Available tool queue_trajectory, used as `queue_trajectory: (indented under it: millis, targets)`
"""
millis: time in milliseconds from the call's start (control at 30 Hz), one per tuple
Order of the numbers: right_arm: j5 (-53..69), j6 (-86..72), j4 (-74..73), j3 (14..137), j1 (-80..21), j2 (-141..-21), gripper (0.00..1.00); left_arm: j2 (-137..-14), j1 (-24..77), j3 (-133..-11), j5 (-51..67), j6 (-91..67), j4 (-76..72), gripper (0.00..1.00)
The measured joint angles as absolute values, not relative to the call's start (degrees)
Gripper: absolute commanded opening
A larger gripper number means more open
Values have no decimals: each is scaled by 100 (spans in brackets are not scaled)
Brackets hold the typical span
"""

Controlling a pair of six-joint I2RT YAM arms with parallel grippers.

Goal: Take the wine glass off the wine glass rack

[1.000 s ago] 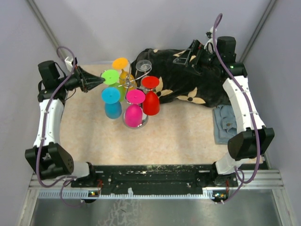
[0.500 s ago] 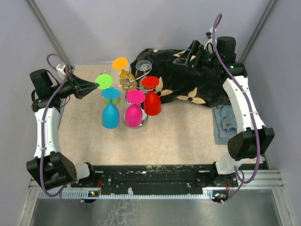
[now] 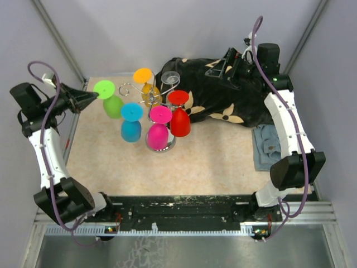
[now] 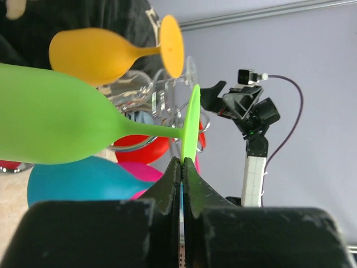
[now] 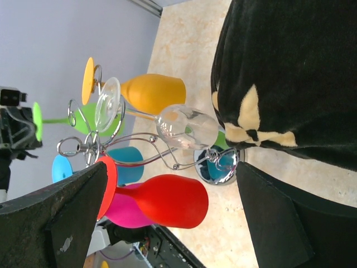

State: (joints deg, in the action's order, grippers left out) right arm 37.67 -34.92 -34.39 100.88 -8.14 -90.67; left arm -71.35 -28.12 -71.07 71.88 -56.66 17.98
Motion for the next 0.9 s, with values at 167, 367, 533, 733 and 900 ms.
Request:
queue_trajectory:
  millis: [167, 367, 533, 733, 900]
  targets:
    - [3776, -3435, -3533, 10193, -814, -9109, 98, -7710, -2902, -8202, 7373, -6300, 878, 0]
    - [3811, -3406, -3570, 10807, -814, -9424, 98, -8401, -2825, -9773, 7317, -6847, -521, 0]
    - [3828, -3365, -3599, 11651, -814, -9918, 98, -9109, -2458, -11216, 7094, -6512, -1026, 0]
    - [3693, -3297, -3809, 12846, -810, -10659, 98, -9972, -1258, -12960, 6466, -4215, 64, 0]
    - [3579, -3256, -3948, 13362, -674, -10956, 98, -10001, 82, -13028, 6163, -2331, 729, 0]
